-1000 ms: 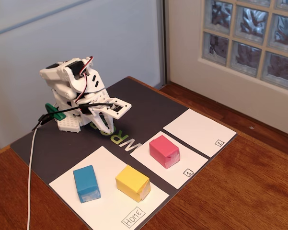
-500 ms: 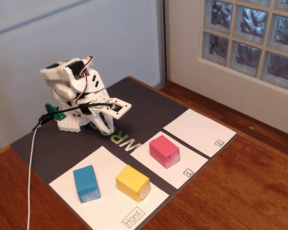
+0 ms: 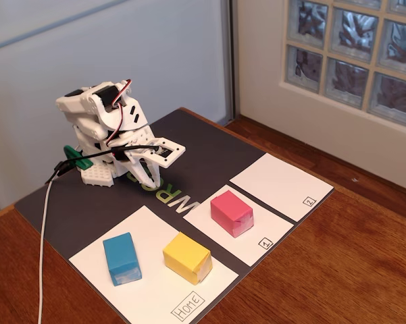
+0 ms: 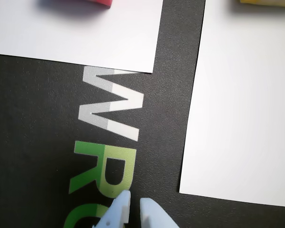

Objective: Move box blue to home

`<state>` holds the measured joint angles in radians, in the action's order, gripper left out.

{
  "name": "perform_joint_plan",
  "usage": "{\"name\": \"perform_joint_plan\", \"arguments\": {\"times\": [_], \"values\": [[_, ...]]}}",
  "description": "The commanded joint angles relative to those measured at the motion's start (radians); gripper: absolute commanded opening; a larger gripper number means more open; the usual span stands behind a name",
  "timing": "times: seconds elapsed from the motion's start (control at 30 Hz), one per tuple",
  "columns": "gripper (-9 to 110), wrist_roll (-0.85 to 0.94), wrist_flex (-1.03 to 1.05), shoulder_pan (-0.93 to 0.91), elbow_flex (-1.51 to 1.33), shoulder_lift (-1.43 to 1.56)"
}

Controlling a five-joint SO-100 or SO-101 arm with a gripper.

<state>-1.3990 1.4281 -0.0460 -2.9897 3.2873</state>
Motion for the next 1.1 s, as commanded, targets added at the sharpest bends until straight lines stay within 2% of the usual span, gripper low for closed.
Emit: {"name": "perform_joint_plan", "arguments": {"times": [0.0,0.9,1.07], "values": [[2,0.000,0.015,0.003,-0.049,0.052],[2,-0.009,0.015,-0.017,-0.049,0.051],[2,-0.011,0.017,0.112,-0.049,0.052]]}}
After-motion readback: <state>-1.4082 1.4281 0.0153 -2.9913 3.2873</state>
